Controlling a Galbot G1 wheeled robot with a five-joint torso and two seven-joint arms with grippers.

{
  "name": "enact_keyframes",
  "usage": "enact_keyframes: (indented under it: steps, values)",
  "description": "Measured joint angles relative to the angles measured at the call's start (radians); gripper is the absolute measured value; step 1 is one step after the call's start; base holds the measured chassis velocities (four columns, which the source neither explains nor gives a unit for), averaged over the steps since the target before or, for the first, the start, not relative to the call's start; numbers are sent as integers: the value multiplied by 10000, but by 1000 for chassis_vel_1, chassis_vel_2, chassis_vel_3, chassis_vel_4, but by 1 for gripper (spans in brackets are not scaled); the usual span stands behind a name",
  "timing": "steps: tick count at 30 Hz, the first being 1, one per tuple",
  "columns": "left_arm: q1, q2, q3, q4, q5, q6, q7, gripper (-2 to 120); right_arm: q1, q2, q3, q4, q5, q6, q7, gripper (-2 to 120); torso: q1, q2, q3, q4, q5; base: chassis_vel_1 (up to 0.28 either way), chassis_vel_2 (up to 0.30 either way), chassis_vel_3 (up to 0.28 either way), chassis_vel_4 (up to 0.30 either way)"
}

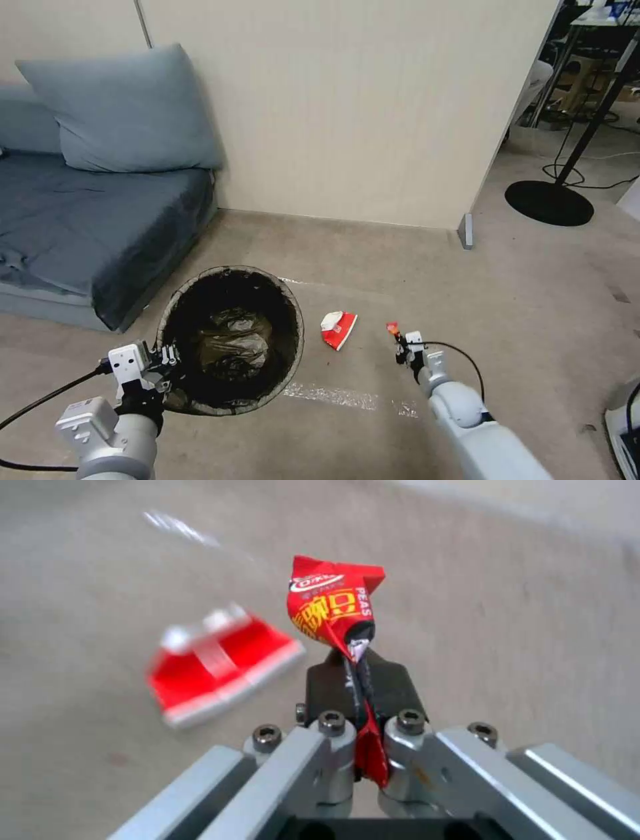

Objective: Pick up the trash bin, then pick up the garbage from the floor and place it into the trash bin.

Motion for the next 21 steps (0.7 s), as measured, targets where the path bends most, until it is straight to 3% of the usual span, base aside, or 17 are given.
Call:
enact_keyframes:
  steps: [7, 21]
  values:
    - [-33, 109, 23, 0, -148, 421, -199, 3, -290, -1544, 171, 3420, 1649, -1001, -537, 0, 0, 0, 0, 1, 0, 0, 0, 0, 0]
    - [-31, 319, 125, 0, -235, 849, -381, 3, 748, -3244, -250, 6582, 4249, -2631, -1735, 0, 0, 0, 0, 0, 0, 0, 0, 0, 0]
